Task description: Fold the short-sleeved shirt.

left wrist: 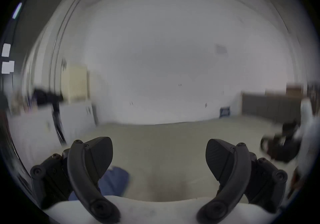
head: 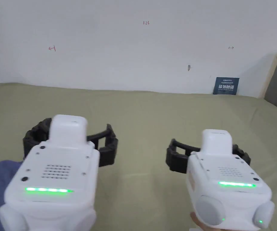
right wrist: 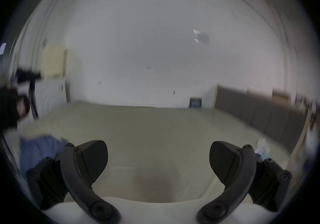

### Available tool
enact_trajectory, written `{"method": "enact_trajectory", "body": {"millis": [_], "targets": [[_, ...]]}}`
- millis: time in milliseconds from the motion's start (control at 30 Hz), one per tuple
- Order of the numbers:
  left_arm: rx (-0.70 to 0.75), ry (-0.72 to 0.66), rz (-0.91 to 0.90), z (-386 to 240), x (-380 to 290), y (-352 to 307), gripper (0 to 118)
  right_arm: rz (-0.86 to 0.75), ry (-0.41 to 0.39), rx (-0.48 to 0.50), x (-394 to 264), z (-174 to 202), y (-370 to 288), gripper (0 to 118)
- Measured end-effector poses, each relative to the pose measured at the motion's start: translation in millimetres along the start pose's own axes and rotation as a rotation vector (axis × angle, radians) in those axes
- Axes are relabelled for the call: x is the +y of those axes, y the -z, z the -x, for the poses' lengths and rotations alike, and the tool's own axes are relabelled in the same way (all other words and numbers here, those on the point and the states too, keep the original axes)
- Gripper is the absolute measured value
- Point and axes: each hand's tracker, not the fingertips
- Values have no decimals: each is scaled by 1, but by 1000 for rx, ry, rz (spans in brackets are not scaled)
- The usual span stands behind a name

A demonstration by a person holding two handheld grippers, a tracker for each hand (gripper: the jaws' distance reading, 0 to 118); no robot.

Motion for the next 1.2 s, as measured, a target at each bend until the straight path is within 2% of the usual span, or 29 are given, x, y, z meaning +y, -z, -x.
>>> {"method": "enact_trajectory", "body": {"millis": [67,100,167,233,333,400,467,567,600,633,667,700,733,767,833,933,1000,1133,1200], "targets": [[-64,-8,16,-5,-7,0,112,9,13,-3,-11,-15,2,111],[-103,-52,38,-3,-8,1,112,-13,-8,-36,-11,-13,-4,107],[-148,-150,78,2,-7,2,113,-72,-68,-82,-9,-9,-10,106],[-109,-174,42,8,-6,1,113,-114,-110,-103,-2,-7,-15,107],[-58,-161,-8,11,-1,-3,112,-129,-111,-82,8,0,-19,112],[-63,-164,36,15,5,-2,112,-141,-120,-94,9,4,-22,112],[-93,-214,64,20,5,-1,111,-141,-128,-119,9,6,-24,109],[-107,-251,92,23,2,1,110,-139,-124,-100,6,6,-27,99],[-109,-260,94,23,1,0,104,-134,-129,-94,5,6,-27,77],[-107,-263,88,22,-1,0,90,-131,-137,-101,5,7,-26,55],[-99,-261,85,20,-1,1,61,-115,-151,-126,3,7,-23,35],[-55,-250,94,19,-1,3,11,-120,-152,-138,1,7,-23,16],[-23,-237,96,17,-3,4,4,-126,-146,-137,0,6,-24,6],[-59,-237,89,17,-3,5,4,-129,-138,-135,0,4,-25,0],[-106,-248,116,18,-1,7,4,-139,-138,-139,0,5,-26,0],[-91,-221,111,15,-2,9,0,-137,-155,-160,2,7,-25,0],[-99,-241,122,17,-2,11,0,-136,-140,-141,3,7,-25,0],[-109,-235,123,20,-1,11,0,-138,-168,-138,8,11,-25,0],[-104,-236,120,27,1,9,0,-140,-161,-98,11,15,-24,0]]}}
